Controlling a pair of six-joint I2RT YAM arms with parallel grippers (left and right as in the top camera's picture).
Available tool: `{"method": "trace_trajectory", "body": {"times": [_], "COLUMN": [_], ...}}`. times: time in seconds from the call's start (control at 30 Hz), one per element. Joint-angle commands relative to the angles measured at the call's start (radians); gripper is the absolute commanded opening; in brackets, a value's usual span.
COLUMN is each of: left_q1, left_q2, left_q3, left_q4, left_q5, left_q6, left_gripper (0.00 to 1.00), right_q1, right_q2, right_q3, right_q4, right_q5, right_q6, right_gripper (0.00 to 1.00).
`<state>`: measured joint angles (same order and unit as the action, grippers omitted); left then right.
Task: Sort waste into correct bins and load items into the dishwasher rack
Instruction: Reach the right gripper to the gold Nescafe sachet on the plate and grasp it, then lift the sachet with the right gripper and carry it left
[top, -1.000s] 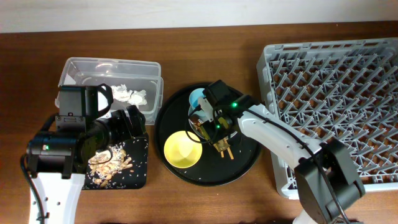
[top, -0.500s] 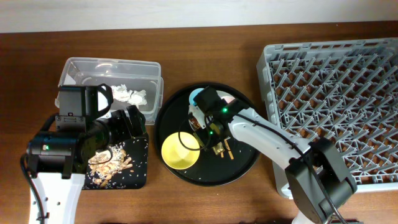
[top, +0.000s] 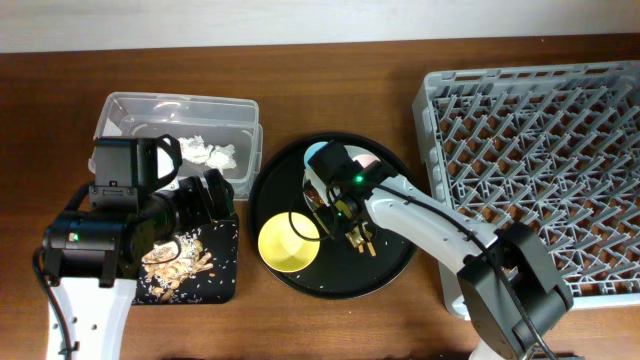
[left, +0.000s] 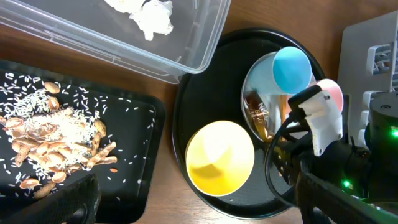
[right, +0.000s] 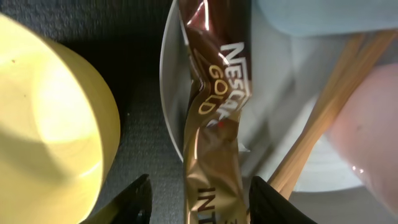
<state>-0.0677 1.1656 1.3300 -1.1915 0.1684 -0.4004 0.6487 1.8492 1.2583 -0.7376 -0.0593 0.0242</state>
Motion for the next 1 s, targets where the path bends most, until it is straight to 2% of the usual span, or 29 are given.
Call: {"method": "trace_trajectory", "body": {"times": [0.0, 0.33, 0.5, 0.73, 0.87, 0.97], "left_q1": [0.005, 0.005, 0.005, 0.005, 0.005, 0.005], "left_q2": [-0.008, -0.008, -0.008, -0.008, -0.008, -0.008], "left_q3": [0.013, 0.013, 0.013, 0.013, 0.013, 0.013], "left_q4": [0.000, 0.000, 0.000, 0.000, 0.000, 0.000], "left_q5": [0.007, 0.008, 0.007, 0.008, 0.007, 0.008], "left_q6": [0.012, 0.012, 0.012, 0.012, 0.012, 0.012], "left_gripper": [1.00, 1.00, 0.99, 1.00, 1.00, 0.99], "right_q1": [0.006, 0.006, 0.006, 0.006, 0.006, 0.006], "right_q2": [0.011, 0.072, 0.070, 0.070, 0.070, 0.070], "right_q3": [-0.010, -0.010, -0.009, 0.047, 0.119, 0.142], "right_q4": [0.010, 0.017, 0.016, -0.065, -0.133, -0.142], "right_q5": [0.020, 0.088, 0.087, 0.087, 0.087, 0.085], "right_q6": [-0.002, -0.002, -0.002, -0.002, -0.002, -0.001], "right_gripper": [0.50, 0.48, 0.29, 0.29, 0.23, 0.04]}}
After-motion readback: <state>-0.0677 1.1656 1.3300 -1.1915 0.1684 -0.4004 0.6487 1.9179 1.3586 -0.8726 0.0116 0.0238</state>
